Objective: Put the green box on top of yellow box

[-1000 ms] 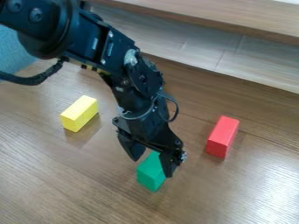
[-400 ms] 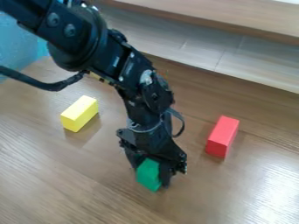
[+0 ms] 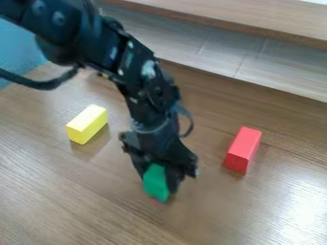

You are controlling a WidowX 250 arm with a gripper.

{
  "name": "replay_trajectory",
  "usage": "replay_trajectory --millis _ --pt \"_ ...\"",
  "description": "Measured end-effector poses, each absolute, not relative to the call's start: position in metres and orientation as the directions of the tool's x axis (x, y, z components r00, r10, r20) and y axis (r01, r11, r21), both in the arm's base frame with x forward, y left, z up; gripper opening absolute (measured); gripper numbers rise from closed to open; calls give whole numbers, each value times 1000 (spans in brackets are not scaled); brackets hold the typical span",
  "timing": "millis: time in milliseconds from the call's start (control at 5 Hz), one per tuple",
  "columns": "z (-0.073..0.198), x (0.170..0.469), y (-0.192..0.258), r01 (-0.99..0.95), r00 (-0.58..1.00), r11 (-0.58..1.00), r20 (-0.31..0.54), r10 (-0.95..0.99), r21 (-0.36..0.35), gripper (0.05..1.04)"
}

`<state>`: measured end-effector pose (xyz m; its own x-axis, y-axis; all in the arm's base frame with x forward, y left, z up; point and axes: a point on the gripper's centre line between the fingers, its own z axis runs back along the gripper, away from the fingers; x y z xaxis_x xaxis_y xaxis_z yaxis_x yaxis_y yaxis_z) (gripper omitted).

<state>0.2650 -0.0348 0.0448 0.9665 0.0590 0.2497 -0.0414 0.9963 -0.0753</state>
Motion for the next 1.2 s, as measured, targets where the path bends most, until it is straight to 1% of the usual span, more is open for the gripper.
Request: replay_trajectory --millis 200,400,600,800,1200 --pt "67 269 -8 -112 954 991 272 126 -67 593" --pt "76 270 27 -192 940 977 268 210 -93 593" --pt "81 267 64 -272 917 957 273 290 -101 593" --pt "86 267 90 -322 897 941 284 339 -106 593" --pt "85 272 121 -364 881 926 283 378 -103 593"
